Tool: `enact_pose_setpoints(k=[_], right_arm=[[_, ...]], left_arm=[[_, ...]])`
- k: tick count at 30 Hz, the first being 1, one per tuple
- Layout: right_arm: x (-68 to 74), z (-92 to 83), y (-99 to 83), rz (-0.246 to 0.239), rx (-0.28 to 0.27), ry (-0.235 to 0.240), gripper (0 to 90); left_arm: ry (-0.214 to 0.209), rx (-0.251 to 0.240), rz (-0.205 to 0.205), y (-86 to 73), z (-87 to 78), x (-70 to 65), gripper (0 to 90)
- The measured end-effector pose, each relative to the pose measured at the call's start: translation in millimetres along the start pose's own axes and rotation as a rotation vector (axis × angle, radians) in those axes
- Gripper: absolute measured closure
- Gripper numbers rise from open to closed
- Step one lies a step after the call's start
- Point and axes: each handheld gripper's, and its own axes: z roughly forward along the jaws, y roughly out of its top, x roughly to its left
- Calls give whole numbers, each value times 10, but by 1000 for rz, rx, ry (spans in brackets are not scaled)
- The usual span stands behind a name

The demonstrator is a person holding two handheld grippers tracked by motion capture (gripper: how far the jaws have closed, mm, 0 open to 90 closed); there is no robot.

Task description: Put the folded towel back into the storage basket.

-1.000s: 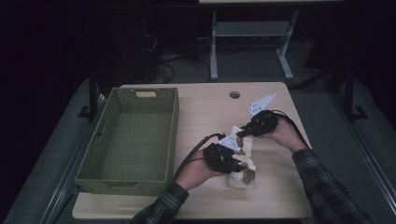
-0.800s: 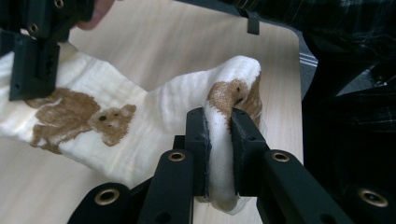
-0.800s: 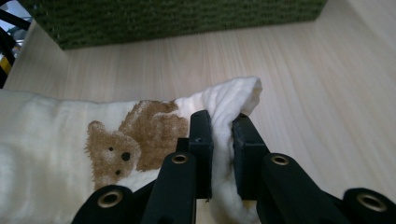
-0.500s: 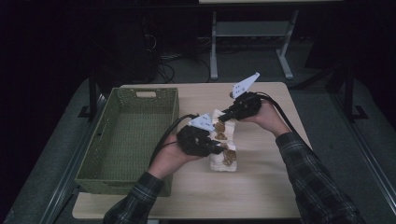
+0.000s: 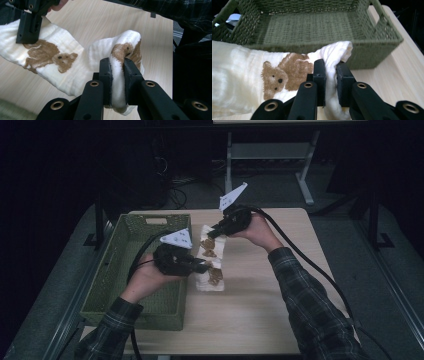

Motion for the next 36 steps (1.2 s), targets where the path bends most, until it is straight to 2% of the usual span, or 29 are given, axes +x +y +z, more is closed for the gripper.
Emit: enact_pose_setpoints(k=[10, 16, 20, 24, 29, 36], right_arm=[[-35, 364, 350, -14, -11, 20, 805], [-39, 586, 569, -35, 7, 33, 806], [-3, 727, 716, -53, -9, 49, 806], [63, 887, 776, -67, 1, 69, 807], [118, 1025, 763, -60, 14, 90, 807], [166, 1103, 739, -56, 19, 113, 807]], left_arm=[[54, -1, -21, -267, -418, 171, 784], [74, 1, -40, -419, -594, 209, 783], [87, 13, -55, -525, -688, 208, 783], [97, 23, -75, -658, -760, 228, 783], [105, 16, -89, -791, -799, 225, 782], [64, 46, -82, -866, -712, 204, 778]])
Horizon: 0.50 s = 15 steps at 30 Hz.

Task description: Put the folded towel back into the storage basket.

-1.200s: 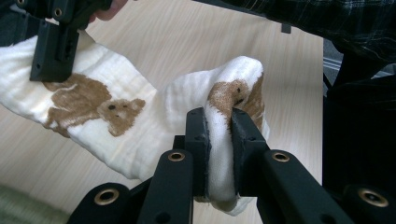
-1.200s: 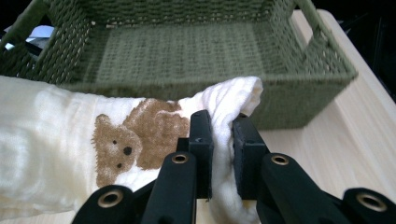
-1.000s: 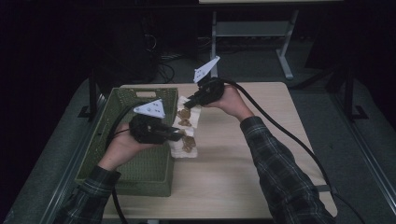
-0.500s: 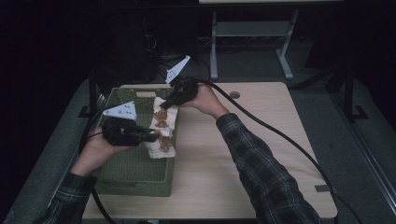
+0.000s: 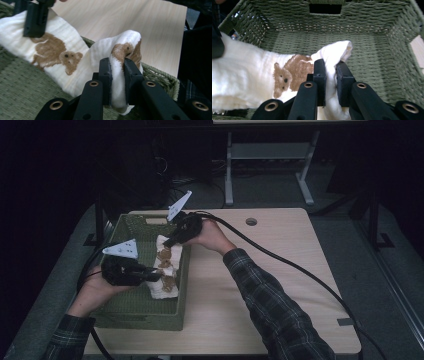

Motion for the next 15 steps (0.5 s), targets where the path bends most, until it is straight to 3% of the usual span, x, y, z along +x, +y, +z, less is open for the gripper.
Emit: enact_pose_setpoints(k=[3, 8, 15], right_arm=[[16, 56, -4, -7, -2, 7, 807], [10, 104, -11, -2, 6, 9, 807], [-59, 147, 29, -12, 19, 2, 807]], left_arm=[[-8, 4, -2, -25, 29, -2, 733], [25, -10, -1, -27, 55, 17, 521], [47, -33, -11, -14, 104, 56, 438]])
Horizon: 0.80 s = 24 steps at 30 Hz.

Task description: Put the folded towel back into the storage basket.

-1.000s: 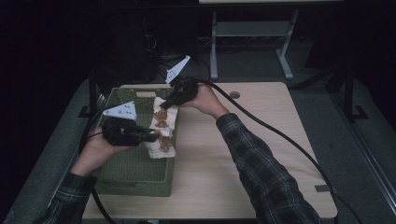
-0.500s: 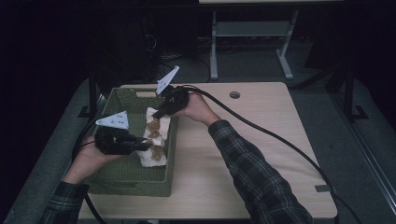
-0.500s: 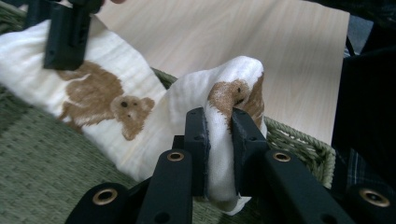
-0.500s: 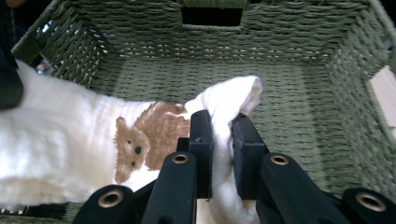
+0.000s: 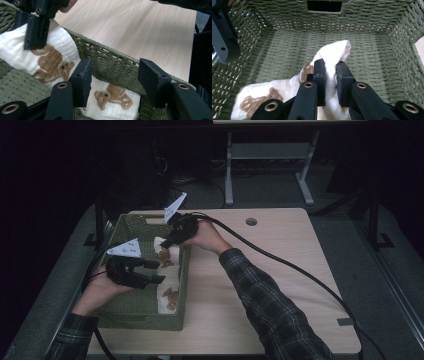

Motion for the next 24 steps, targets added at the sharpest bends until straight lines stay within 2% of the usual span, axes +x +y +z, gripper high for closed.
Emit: enact_pose_setpoints(k=[8, 11, 16, 19, 22, 24], right_arm=[[-159, -25, -33, 19, 18, -32, 807], [-213, -35, -41, 22, 25, -59, 807], [-325, -44, -99, 59, 26, -82, 801], [-359, -58, -107, 61, 19, -129, 727], [-385, -126, -92, 73, -20, -165, 621], [-380, -178, -72, 68, -35, -185, 608]], left_arm=[[-4, -10, -8, -13, 36, 32, 421], [-5, -17, -9, -14, 51, 34, 418], [-10, -19, -12, -21, 71, 33, 416], [-7, -23, -13, -20, 74, 38, 412], [-7, -25, -13, -7, 69, 32, 408], [-7, -25, -11, 6, 70, 26, 406]])
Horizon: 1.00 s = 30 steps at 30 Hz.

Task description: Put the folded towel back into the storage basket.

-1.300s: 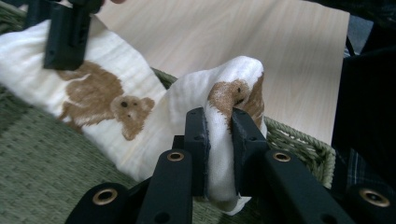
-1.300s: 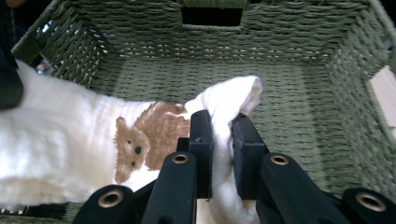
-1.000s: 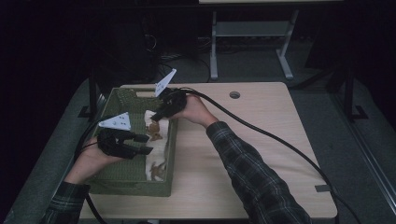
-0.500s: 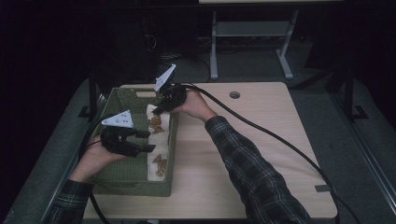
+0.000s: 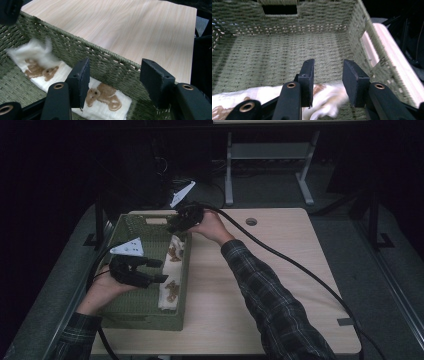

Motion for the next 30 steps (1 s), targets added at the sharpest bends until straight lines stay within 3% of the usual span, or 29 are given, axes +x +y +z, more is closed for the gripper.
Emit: enact_pose_setpoints(k=[5, 9, 11, 24, 30], right_arm=[[17, -150, -7, -3, -10, -6, 576], [32, -302, -81, 21, -28, -6, 563], [36, -373, -135, 6, -28, -6, 555], [94, -980, -553, 34, -22, -29, 530], [107, -1170, -766, 38, -32, -33, 526]], left_arm=[[-1, -8, -1, 70, 37, -22, 398], [-2, -11, 3, 171, 105, -61, 391], [0, -14, 0, 229, 149, -92, 388], [-8, -17, 15, 626, 556, -323, 372], [-15, -9, 36, 768, 737, -439, 369]])
